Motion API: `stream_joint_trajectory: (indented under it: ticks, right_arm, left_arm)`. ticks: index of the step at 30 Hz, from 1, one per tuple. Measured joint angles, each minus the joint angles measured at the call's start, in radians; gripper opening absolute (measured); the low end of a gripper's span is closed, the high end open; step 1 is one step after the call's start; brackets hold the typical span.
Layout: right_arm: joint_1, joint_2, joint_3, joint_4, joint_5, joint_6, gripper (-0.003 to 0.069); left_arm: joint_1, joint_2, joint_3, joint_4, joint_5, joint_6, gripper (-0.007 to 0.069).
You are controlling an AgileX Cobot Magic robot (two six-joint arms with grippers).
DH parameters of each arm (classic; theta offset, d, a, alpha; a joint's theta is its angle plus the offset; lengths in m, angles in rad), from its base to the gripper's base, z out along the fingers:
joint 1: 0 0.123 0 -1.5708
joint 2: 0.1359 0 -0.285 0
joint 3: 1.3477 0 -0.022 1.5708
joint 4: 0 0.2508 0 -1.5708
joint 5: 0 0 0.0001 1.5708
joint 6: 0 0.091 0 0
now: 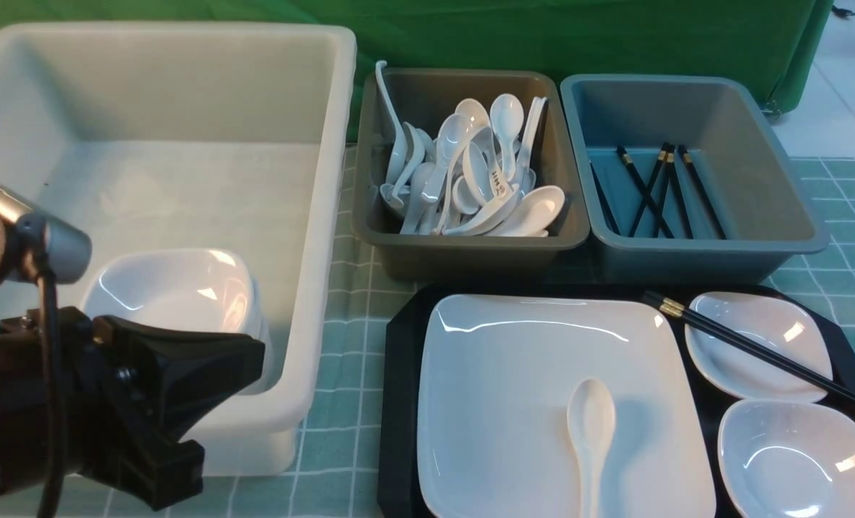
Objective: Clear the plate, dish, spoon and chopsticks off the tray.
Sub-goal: Use the right arm to grab a pair of chopsticks from the plate
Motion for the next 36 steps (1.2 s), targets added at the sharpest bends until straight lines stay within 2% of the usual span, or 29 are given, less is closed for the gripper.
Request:
stream_joint_trajectory:
  ticks: [2,3,4,6,9,13,14,16,19,20,21,22,23,24,28,36]
  right_arm:
    - [0.054,0.167,-0.134,-0.006,0.118,-0.132,0.0146]
    - [0.060,0.205,-0.163,-0.008,0.131,-0.144,0.0146]
    - [0.097,0.344,-0.275,-0.026,0.232,-0.229,0.0146]
    - [0.119,0.569,-0.415,-0.059,0.360,-0.322,0.0146]
    - [0.109,0.783,-0.556,-0.082,0.451,-0.435,0.0141]
    - [0.041,1.015,-0.723,-0.082,0.545,-0.546,0.0129]
    - [0.036,1.015,-0.723,-0.082,0.547,-0.553,0.0129]
    - [-0.025,1.104,-0.773,-0.041,0.567,-0.651,0.0150]
    - [-0.081,1.184,-0.788,0.040,0.549,-0.745,0.0241]
    - [-0.084,1.190,-0.789,0.046,0.547,-0.745,0.0250]
    - [-0.106,1.235,-0.791,0.085,0.526,-0.783,0.0335]
    - [-0.115,1.263,-0.791,0.097,0.515,-0.797,0.0378]
    - [-0.117,1.274,-0.791,0.099,0.511,-0.800,0.0386]
    - [-0.123,1.319,-0.791,0.107,0.492,-0.823,0.0438]
    - [-0.124,1.393,-0.791,0.117,0.419,-0.846,0.0465]
    - [-0.131,1.489,-0.792,0.115,0.270,-0.889,0.0472]
  left_arm:
    - [0.000,0.000,0.000,-0.001,0.000,0.005,0.0017]
    - [0.000,0.000,0.000,-0.001,0.000,0.004,0.0017]
    - [0.000,0.000,0.000,-0.002,0.000,0.008,0.0017]
    - [0.000,-0.003,0.000,-0.002,0.001,0.009,0.0017]
    - [0.000,-0.022,0.000,-0.002,0.024,0.010,0.0017]
    - [0.000,-0.089,0.000,-0.018,0.057,0.027,0.0017]
    - [0.000,-0.093,0.000,-0.021,0.058,0.028,0.0017]
    - [0.000,-0.156,-0.001,-0.057,0.061,0.041,0.0017]
    - [0.000,-0.225,-0.001,-0.092,0.064,0.046,0.0017]
    - [0.000,-0.233,-0.001,-0.093,0.064,0.046,0.0017]
    - [0.000,-0.261,-0.001,-0.103,0.064,0.047,0.0017]
    - [0.000,-0.275,-0.001,-0.105,0.064,0.047,0.0017]
    - [0.000,-0.278,-0.001,-0.105,0.064,0.047,0.0017]
    - [0.000,-0.294,-0.001,-0.105,0.065,0.047,0.0017]
    - [0.000,-0.302,-0.001,-0.105,0.065,0.064,0.0017]
    - [0.000,-0.302,-0.001,-0.105,0.065,0.101,0.0017]
